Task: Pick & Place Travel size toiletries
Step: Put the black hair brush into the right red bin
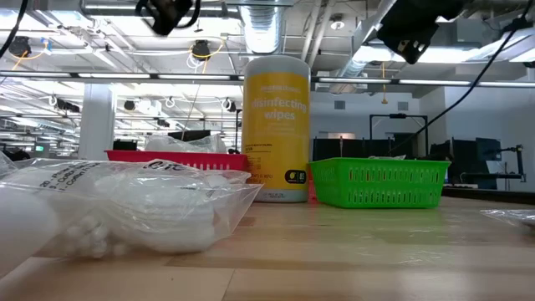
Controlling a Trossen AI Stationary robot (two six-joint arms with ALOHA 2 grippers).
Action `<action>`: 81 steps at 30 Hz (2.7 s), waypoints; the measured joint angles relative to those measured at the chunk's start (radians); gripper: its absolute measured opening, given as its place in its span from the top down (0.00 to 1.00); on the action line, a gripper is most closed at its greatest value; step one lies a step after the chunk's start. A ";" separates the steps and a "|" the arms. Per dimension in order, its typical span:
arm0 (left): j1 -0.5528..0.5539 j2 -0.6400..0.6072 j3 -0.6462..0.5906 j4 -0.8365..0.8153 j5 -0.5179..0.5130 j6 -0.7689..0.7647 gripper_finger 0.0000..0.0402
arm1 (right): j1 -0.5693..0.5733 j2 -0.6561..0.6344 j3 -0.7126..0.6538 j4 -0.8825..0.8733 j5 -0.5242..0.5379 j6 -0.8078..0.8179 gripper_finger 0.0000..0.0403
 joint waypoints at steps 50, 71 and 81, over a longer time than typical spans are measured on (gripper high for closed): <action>-0.322 -0.026 -0.150 -0.482 -0.059 -1.056 0.91 | 0.105 0.131 0.000 0.145 0.000 0.002 0.84; -0.327 -0.024 -0.268 -0.413 -0.056 -1.269 0.78 | 0.106 0.131 0.000 0.145 0.000 0.002 0.84; -0.327 -0.010 -0.269 -0.401 -0.073 -1.271 0.78 | 0.106 0.131 0.000 0.145 0.000 0.002 0.84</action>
